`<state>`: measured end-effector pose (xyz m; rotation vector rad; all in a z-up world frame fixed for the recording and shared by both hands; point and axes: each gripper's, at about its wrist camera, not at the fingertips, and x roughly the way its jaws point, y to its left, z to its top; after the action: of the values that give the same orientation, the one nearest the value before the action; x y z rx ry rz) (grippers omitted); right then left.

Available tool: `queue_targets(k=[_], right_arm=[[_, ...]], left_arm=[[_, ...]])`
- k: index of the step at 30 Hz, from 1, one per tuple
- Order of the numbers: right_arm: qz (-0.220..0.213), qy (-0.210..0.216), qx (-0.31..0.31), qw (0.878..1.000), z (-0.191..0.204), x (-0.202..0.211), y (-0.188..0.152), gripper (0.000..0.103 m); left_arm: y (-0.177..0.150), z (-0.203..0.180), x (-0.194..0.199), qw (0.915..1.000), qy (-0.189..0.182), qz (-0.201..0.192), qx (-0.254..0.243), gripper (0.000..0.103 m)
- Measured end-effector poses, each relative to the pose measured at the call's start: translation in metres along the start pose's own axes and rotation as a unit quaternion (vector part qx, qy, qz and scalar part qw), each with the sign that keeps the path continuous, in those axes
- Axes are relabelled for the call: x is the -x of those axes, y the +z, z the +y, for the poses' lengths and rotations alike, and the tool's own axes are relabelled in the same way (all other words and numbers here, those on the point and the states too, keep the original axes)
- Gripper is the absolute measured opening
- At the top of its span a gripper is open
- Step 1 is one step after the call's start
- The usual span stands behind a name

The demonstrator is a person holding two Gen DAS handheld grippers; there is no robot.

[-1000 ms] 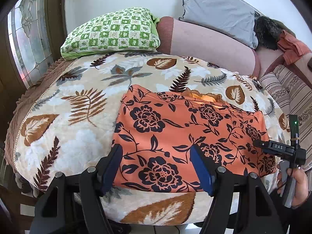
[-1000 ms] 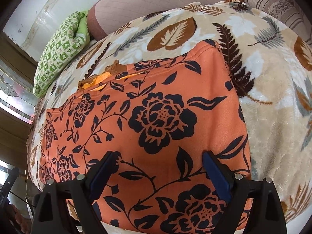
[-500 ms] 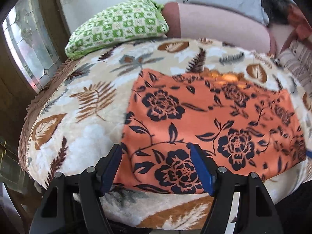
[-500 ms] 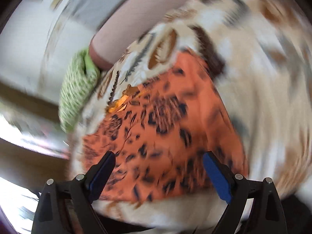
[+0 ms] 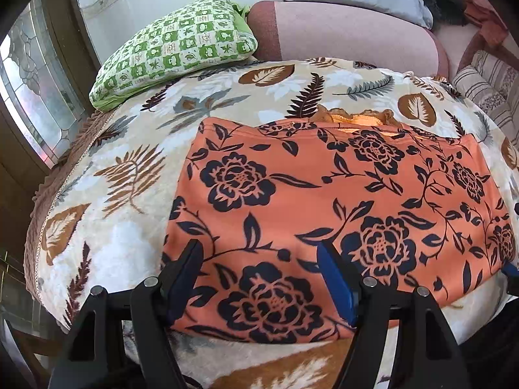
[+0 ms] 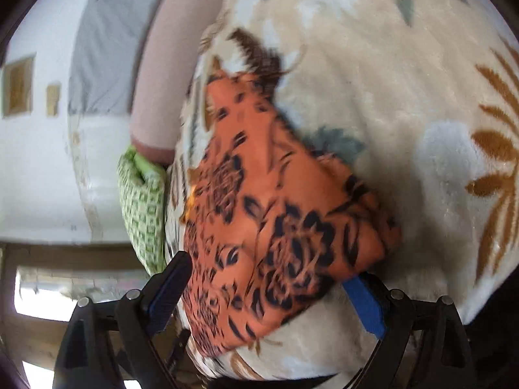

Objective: Fold small clothes

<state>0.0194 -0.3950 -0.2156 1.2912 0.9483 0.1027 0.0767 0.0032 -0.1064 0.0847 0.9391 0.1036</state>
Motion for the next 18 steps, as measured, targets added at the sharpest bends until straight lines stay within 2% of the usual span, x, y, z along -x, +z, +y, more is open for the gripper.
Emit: queue_targets(k=[2,4,6,9,12,15,16,18], right_arm=[[-0.009,-0.004,0.013,1.000,0.005,0.002,-0.003,0.088],[-0.020,-0.008,0.026,0.999,0.011,0.006,-0.006,0.073],[-0.025,-0.017,0.037,0.999,0.016,0.005,-0.006,0.073],[-0.013,-0.036,0.028,0.999,0.005,0.000,-0.001,0.074],[-0.022,-0.029,0.015,0.999,0.004,0.008,0.000,0.074],[-0.035,-0.044,0.018,0.998,0.001,0.013,0.002,0.074],[-0.034,-0.043,0.011,0.998,-0.001,0.011,0.003,0.075],[-0.040,-0.046,0.004,0.998,0.000,0.009,0.004,0.075]], left_arm=[[0.003,-0.006,0.000,1.0000,-0.004,-0.008,-0.001,0.073],[0.008,-0.018,-0.002,0.9998,-0.012,-0.015,-0.004,0.073],[0.011,-0.029,-0.009,0.9996,-0.019,-0.013,-0.014,0.073],[0.006,-0.049,-0.052,0.9976,-0.001,0.050,-0.048,0.078],[0.010,-0.043,-0.038,0.9991,-0.010,0.033,-0.026,0.077],[0.020,-0.044,-0.009,0.9991,-0.027,-0.025,-0.023,0.079],[0.022,-0.047,-0.011,0.9989,-0.026,-0.028,-0.028,0.080],[0.016,-0.059,-0.043,0.9976,-0.036,0.030,-0.050,0.080]])
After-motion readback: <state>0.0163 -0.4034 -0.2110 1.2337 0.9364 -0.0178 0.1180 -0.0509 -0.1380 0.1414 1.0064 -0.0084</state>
